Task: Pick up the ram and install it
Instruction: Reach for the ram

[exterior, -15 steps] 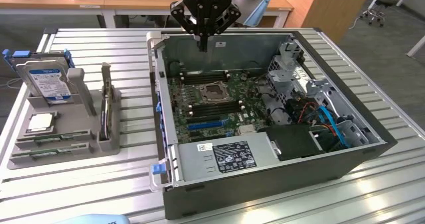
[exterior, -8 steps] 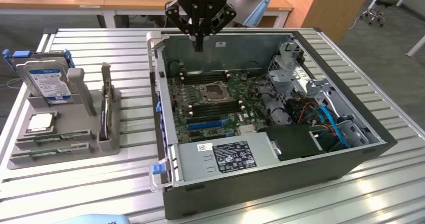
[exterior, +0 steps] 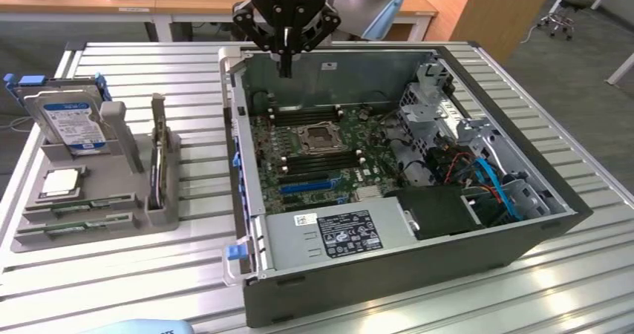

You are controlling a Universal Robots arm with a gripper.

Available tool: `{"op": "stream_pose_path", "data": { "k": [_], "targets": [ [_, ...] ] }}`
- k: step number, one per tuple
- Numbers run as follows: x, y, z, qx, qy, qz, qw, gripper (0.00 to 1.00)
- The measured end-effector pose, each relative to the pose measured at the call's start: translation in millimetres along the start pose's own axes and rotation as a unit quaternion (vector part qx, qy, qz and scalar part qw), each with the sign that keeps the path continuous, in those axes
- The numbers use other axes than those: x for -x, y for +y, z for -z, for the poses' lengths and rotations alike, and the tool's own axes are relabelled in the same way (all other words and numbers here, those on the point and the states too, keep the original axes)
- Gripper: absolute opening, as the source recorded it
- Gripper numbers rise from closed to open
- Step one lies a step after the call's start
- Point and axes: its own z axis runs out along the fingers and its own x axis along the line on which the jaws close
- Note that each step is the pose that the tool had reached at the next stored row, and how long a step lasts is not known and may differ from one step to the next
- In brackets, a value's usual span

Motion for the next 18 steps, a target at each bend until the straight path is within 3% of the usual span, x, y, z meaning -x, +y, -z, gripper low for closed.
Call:
{"op": "stream_pose_path", "data": {
  "k": [18],
  "targets": [
    [-38.8, -2.9, 0.9, 0.0, 0.0, 0.0, 1.0, 0.1]
  ]
}}
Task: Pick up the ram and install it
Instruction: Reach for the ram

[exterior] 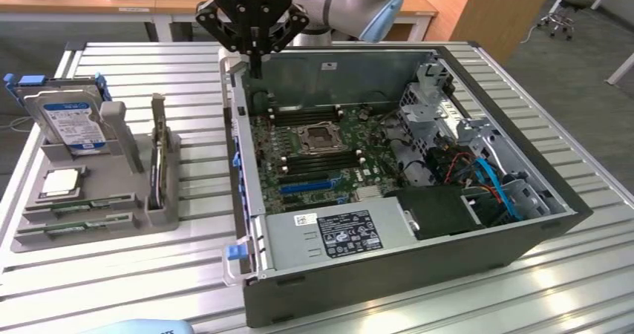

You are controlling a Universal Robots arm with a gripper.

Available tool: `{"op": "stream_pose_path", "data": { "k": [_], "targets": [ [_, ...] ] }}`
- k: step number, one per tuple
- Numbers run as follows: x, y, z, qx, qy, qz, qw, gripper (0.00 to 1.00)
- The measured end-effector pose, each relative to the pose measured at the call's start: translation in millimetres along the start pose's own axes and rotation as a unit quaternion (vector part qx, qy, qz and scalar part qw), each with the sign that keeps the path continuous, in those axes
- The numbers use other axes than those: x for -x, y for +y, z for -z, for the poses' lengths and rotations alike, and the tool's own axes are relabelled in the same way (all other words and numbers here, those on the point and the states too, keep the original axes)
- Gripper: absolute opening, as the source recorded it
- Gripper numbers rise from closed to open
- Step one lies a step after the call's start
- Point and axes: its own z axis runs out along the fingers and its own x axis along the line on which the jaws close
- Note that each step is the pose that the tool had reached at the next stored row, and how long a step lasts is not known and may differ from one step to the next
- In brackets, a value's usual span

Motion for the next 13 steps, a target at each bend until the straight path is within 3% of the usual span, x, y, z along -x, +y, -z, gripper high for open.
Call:
{"op": "stream_pose_path", "data": {
  "k": [13],
  "targets": [
    [-19.1, -1.4, 0.5, 0.0, 0.0, 0.0, 1.0, 0.1]
  ]
}}
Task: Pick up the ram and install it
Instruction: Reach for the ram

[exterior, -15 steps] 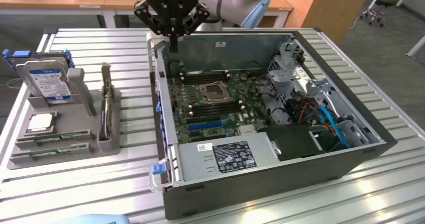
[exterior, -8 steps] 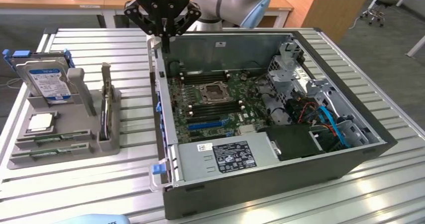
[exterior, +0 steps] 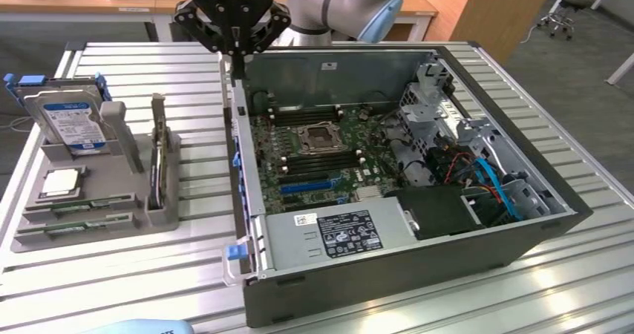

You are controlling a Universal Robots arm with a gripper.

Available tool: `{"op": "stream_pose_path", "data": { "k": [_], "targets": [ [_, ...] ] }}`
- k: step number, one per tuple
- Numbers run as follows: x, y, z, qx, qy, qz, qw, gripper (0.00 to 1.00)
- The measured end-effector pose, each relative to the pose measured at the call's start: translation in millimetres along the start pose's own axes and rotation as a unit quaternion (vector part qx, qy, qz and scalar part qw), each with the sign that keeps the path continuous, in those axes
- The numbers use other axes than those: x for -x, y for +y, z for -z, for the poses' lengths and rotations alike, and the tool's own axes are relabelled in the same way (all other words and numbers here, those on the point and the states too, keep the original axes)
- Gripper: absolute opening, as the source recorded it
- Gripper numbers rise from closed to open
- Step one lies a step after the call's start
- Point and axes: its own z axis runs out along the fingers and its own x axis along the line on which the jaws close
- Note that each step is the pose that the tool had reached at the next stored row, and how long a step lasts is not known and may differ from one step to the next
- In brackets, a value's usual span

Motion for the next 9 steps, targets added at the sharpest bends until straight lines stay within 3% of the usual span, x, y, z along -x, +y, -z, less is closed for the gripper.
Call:
{"op": "stream_pose_path", "data": {
  "k": [9],
  "targets": [
    [-8.9, -0.7, 0.1, 0.0, 0.0, 0.0, 1.0, 0.1]
  ]
}}
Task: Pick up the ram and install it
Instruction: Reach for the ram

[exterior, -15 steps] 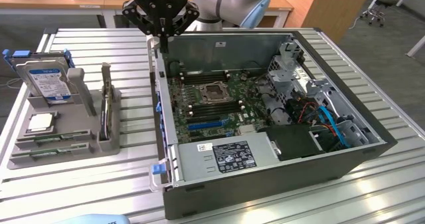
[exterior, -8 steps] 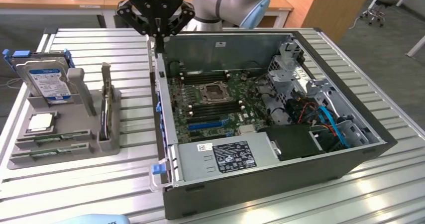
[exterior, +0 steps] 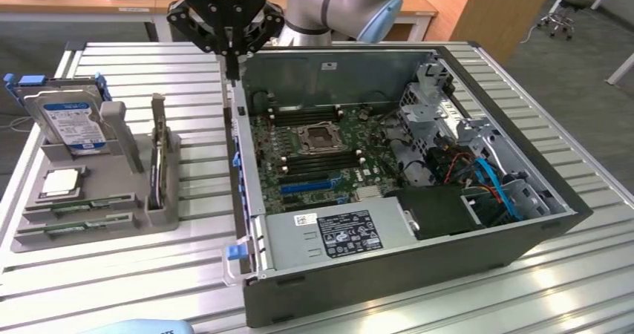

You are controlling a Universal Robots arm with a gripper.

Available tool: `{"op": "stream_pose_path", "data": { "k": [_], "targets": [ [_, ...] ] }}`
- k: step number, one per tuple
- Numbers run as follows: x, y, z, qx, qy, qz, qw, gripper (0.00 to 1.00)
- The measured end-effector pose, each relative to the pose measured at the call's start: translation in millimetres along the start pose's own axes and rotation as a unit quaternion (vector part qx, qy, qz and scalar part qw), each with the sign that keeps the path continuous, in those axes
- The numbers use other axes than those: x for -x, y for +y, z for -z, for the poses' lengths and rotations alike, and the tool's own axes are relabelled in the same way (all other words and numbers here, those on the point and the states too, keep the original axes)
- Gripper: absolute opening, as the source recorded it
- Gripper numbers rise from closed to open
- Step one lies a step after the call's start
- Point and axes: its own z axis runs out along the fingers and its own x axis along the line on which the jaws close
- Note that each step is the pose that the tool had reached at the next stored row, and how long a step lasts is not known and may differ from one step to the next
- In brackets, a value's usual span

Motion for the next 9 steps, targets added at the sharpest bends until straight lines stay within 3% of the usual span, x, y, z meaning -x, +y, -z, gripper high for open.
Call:
{"op": "stream_pose_path", "data": {
  "k": [9],
  "targets": [
    [-13.8, -1.0, 0.2, 0.0, 0.0, 0.0, 1.0, 0.1]
  ]
}}
